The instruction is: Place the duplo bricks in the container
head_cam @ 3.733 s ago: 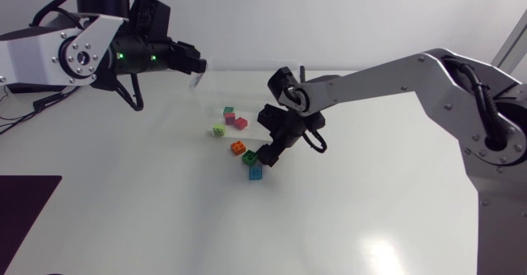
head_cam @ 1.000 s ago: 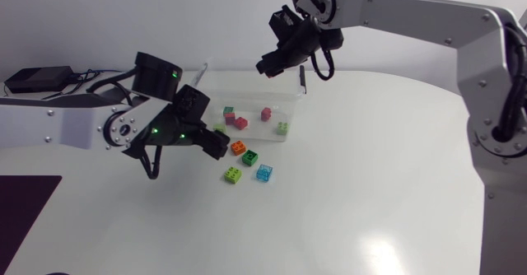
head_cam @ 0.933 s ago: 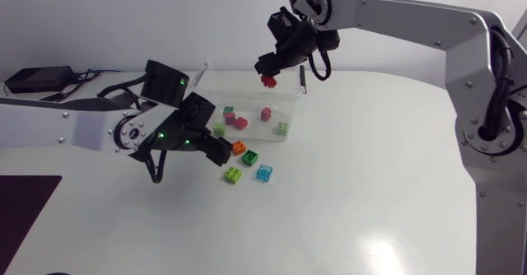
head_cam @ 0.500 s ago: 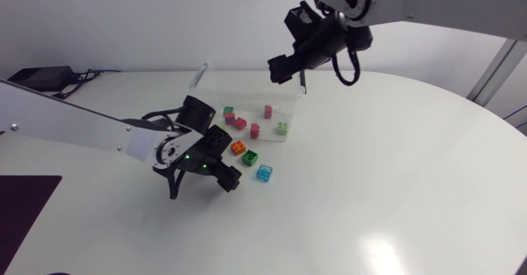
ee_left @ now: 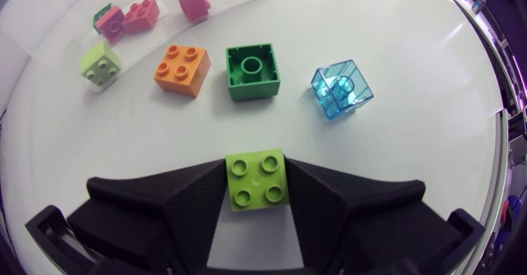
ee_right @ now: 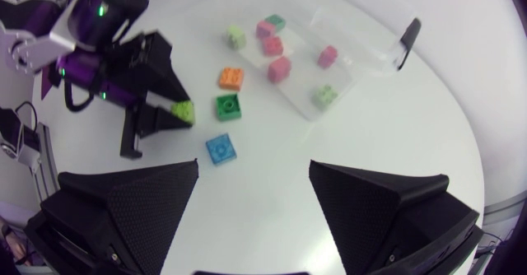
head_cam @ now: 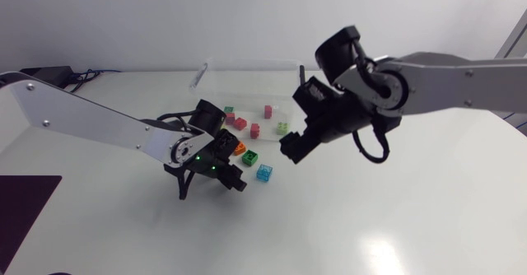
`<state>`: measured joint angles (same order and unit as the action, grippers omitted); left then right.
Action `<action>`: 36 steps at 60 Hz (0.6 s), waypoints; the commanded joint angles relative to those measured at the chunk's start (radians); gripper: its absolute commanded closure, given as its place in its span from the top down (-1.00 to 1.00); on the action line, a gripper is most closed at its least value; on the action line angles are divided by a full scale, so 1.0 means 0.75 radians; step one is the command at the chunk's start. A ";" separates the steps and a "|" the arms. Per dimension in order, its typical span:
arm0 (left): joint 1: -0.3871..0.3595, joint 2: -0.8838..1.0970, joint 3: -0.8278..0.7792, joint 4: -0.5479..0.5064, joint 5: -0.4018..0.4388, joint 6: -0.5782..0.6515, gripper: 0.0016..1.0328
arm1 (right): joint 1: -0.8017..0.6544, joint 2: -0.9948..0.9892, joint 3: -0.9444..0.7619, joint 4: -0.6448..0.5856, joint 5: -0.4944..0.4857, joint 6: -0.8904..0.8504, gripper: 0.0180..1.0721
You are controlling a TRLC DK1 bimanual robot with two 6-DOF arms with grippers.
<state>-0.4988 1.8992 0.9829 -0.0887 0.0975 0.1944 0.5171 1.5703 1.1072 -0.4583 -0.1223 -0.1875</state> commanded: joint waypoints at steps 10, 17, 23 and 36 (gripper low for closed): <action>0.072 -0.278 0.011 -0.148 0.050 -0.020 -0.57 | 0.030 0.140 -0.065 0.100 -0.009 -0.087 0.85; 0.111 -0.393 0.066 -0.225 0.064 -0.020 -0.57 | 0.049 0.260 -0.024 0.116 -0.027 -0.128 0.85; 0.148 -0.466 0.133 -0.258 0.089 -0.024 -0.57 | 0.069 0.356 0.011 0.130 -0.042 -0.159 0.85; 0.205 -0.479 0.318 -0.266 0.103 -0.063 -0.57 | 0.110 0.481 0.119 0.114 -0.042 -0.163 0.85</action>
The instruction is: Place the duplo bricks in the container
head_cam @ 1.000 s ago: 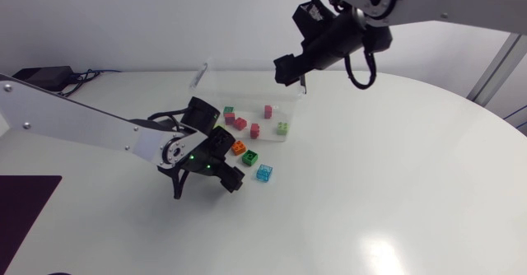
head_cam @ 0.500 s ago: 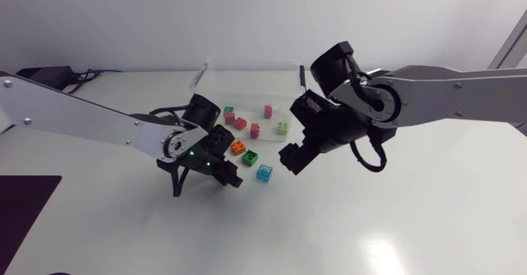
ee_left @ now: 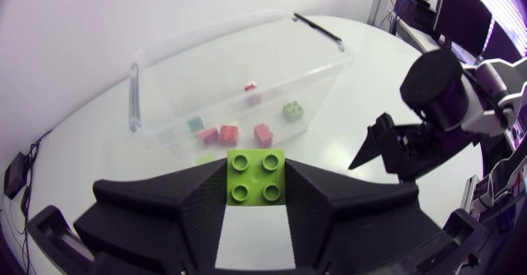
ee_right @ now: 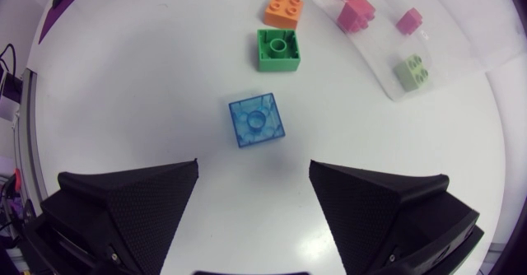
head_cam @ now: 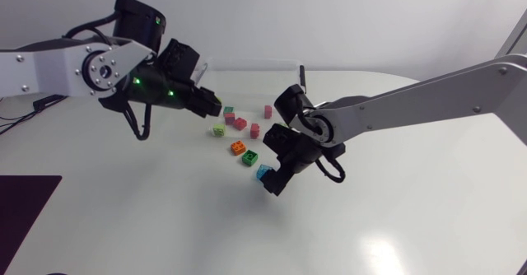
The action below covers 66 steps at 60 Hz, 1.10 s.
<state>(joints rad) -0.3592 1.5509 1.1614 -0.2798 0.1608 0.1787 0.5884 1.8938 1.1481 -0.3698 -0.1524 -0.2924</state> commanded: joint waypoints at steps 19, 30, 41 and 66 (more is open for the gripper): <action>0.078 0.194 0.388 -0.007 0.019 -0.103 -0.55 | 0.021 0.179 0.208 -0.078 0.001 -0.027 0.71; 0.084 0.356 0.540 -0.005 0.017 -0.124 -0.54 | 0.032 0.203 0.243 -0.120 0.001 -0.029 0.40; 0.084 0.493 0.638 0.019 -0.030 -0.152 -0.45 | 0.042 0.226 0.253 -0.133 0.007 -0.036 -0.05; 0.121 0.446 0.585 0.044 -0.049 -0.148 0.68 | 0.036 0.105 0.169 -0.133 0.033 -0.031 -0.34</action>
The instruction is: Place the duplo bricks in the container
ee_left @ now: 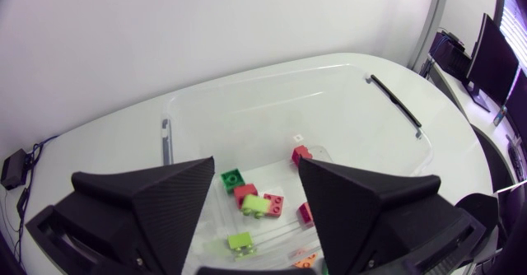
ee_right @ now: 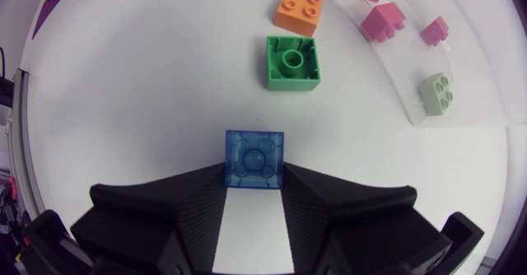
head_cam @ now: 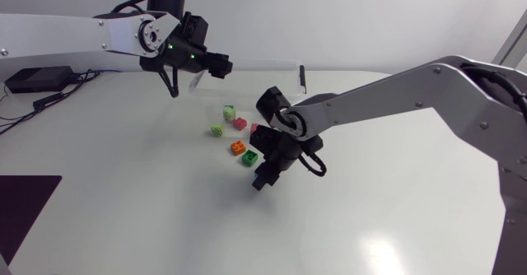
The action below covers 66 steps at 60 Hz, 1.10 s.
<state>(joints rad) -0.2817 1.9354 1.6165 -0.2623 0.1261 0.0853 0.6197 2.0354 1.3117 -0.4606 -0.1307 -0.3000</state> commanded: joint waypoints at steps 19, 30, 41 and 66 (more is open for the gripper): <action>-0.003 -0.347 -0.306 0.047 -0.002 0.032 0.72 | -0.082 -0.394 -0.031 -0.098 0.004 0.005 -0.34; -0.029 -0.466 -0.566 0.076 -0.002 0.146 0.72 | -0.129 -0.441 0.135 -0.153 0.004 0.065 -0.34; -0.027 -0.480 -0.734 0.102 0.045 0.273 0.72 | -0.168 -0.358 0.339 -0.149 0.006 0.151 -0.34; -0.038 -0.233 -0.861 0.297 0.120 0.428 0.71 | -0.200 0.019 0.834 -0.192 0.064 0.259 -0.34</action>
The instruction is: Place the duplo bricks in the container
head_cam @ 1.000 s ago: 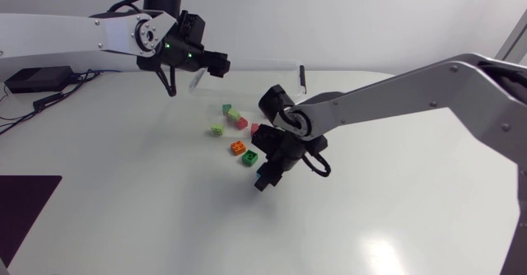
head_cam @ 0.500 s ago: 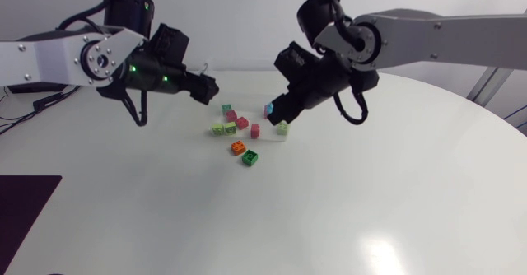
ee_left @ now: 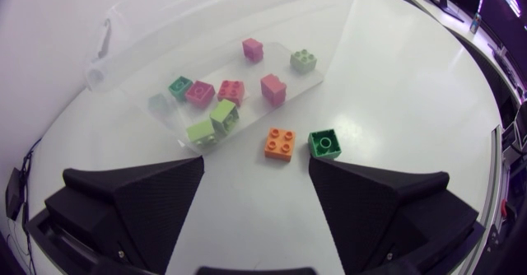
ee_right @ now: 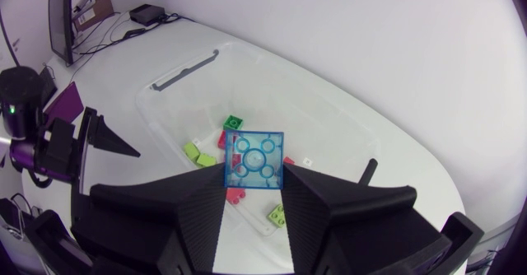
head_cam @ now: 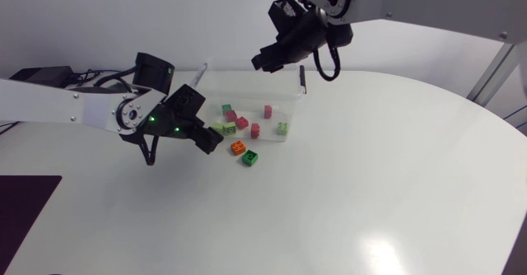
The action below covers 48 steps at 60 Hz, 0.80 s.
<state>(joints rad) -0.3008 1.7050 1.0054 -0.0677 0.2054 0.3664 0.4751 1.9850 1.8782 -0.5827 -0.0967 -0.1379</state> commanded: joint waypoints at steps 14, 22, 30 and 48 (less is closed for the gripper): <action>-0.039 0.214 -0.036 0.152 0.029 0.115 0.69 | -0.022 0.317 0.353 -0.111 0.041 0.055 -0.33; -0.051 0.279 -0.001 0.188 0.029 0.139 0.69 | -0.026 0.405 0.455 -0.158 0.061 0.071 0.05; -0.047 0.332 0.038 0.213 0.035 0.152 0.69 | -0.032 0.460 0.539 -0.231 0.066 0.073 0.67; -0.049 0.412 0.089 0.262 0.072 0.154 0.69 | -0.044 0.292 0.288 -0.182 0.049 0.073 0.86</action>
<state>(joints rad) -0.3351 1.9770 1.0397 0.1146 0.2432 0.4580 0.4484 2.2749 2.1914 -0.7372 -0.0551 -0.1036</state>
